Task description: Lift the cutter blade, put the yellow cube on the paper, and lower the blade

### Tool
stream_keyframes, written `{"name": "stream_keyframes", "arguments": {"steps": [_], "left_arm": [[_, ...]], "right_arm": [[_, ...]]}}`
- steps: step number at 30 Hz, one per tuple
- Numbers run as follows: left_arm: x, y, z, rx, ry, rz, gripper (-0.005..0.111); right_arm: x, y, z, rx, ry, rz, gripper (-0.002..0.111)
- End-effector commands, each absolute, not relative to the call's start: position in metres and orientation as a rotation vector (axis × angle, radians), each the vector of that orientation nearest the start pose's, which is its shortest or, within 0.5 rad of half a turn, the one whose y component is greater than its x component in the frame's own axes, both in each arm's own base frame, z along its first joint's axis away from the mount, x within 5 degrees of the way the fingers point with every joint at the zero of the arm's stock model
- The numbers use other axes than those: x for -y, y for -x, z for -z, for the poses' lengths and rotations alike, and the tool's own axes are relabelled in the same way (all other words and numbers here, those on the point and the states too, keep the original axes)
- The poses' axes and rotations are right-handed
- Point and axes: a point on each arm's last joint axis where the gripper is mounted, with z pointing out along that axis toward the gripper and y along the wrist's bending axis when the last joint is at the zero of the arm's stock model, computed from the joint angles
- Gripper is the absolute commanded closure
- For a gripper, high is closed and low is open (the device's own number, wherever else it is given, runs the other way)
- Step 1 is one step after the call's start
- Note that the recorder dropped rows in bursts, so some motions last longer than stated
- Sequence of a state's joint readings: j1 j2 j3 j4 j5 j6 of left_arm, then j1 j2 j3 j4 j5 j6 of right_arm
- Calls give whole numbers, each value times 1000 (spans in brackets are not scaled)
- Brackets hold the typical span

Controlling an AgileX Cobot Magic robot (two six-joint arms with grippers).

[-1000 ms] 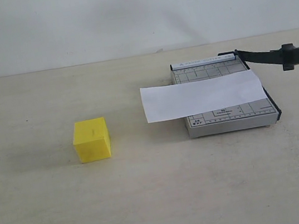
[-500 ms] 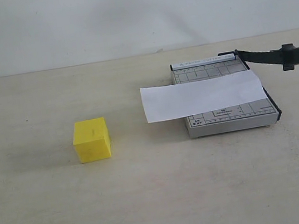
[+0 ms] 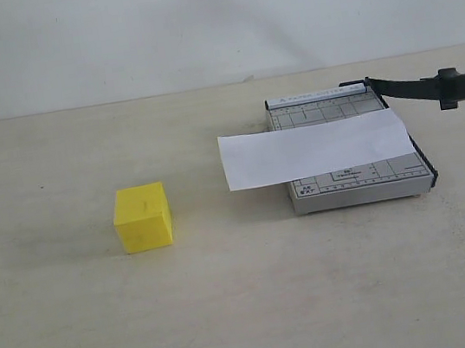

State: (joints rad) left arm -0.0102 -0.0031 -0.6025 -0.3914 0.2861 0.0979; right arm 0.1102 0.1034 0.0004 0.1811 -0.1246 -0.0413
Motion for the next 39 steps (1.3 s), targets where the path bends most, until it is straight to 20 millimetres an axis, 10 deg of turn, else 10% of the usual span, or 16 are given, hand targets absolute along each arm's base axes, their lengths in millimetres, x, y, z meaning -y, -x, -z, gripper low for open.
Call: {"name": "stream_keyframes", "arguments": {"steps": [1, 14, 33, 39], "left_arm": [[11, 27, -383, -1139, 60, 365, 80], [30, 29, -374, -1276, 76, 736, 80], [35, 30, -369, -1328, -76, 626, 80], [52, -22, -363, -1579, -349, 619, 67]], "right_arm": [[-5, -64, -220, -1449, -34, -183, 109], [-5, -64, -220, -1449, -34, -183, 109], [-5, -64, -220, -1449, -34, -183, 109], [-5, -64, -220, -1449, -34, -183, 109]]}}
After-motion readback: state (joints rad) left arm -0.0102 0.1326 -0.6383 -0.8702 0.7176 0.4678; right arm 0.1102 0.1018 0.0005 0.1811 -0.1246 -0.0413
